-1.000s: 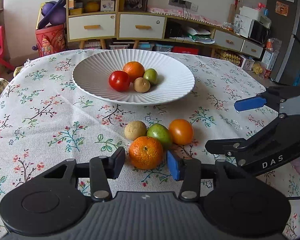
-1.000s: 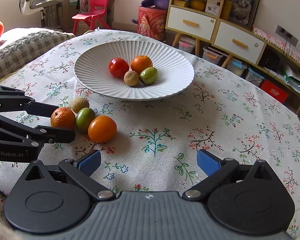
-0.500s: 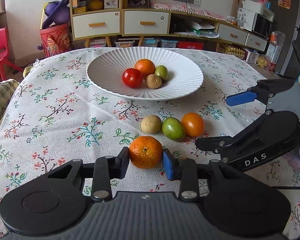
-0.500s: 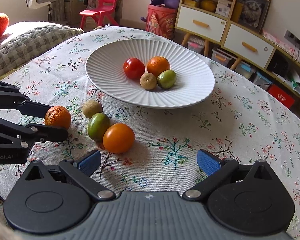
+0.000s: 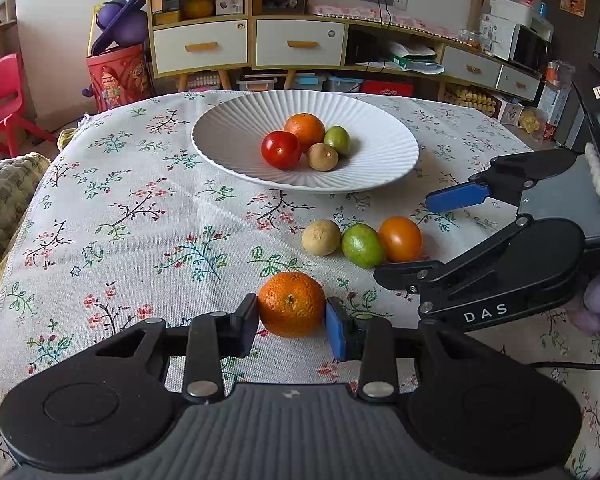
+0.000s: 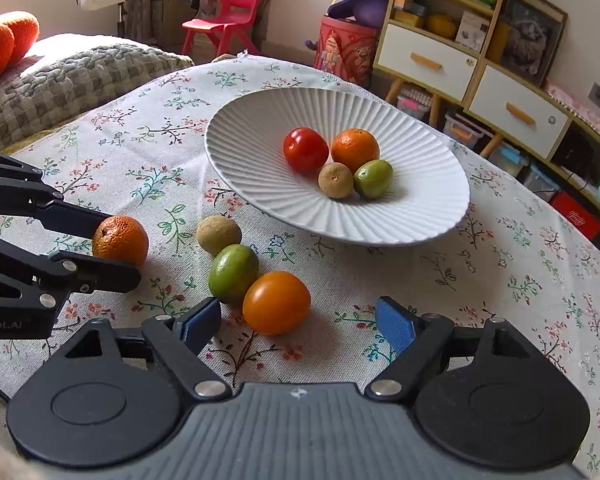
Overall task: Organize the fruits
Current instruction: 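Lift the tangerine with the left gripper while the right gripper grasps the small orange tomato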
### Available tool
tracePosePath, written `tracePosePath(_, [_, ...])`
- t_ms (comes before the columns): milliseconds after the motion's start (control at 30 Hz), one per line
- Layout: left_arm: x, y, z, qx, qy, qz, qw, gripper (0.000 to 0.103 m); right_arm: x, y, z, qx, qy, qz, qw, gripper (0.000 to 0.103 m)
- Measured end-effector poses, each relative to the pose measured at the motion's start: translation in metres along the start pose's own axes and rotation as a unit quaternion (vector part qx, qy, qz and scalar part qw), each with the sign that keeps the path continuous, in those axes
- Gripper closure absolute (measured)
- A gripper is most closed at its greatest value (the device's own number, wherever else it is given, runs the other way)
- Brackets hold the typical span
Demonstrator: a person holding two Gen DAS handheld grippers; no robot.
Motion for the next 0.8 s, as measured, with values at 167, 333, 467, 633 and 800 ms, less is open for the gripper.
tracePosePath(167, [-0.0001, 0.0002, 0.0000, 0.000, 0.000, 0.001, 1.0000, 0.082, 0.0015, 0.0004, -0.0017, -0.003, 0.012, -0.002, 1.000, 0.036])
tracePosePath(333, [-0.0001, 0.0003, 0.0000, 0.000, 0.000, 0.000, 1.0000, 0.082, 0.0010, 0.0010, -0.0031, -0.005, 0.018, 0.001, 1.000, 0.050])
tracePosePath(467, [-0.0001, 0.0002, 0.0000, 0.000, 0.000, 0.000, 1.0000, 0.082, -0.0005, 0.0016, -0.0027, -0.005, 0.019, 0.005, 1.000, 0.060])
tracePosePath(633, [-0.0002, 0.0003, 0.0000, 0.000, 0.000, 0.000, 1.0000, 0.082, -0.0019, 0.0016, -0.0037, -0.006, 0.026, 0.012, 1.000, 0.070])
tracePosePath(800, [-0.0002, 0.0004, -0.0001, 0.000, -0.001, 0.000, 1.0000, 0.082, -0.0030, 0.0015, -0.0059, -0.009, 0.027, 0.019, 0.999, 0.071])
Point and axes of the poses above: each gripper's, at about its wrist camera, not at the fingertips, and z roughly the way its jaws point, x to its left, y to its top, the point moved 1 cm from there along z, roughly the way its jaws point, and after that the axes turned 2 degrees about y, right-handed, at the moved point
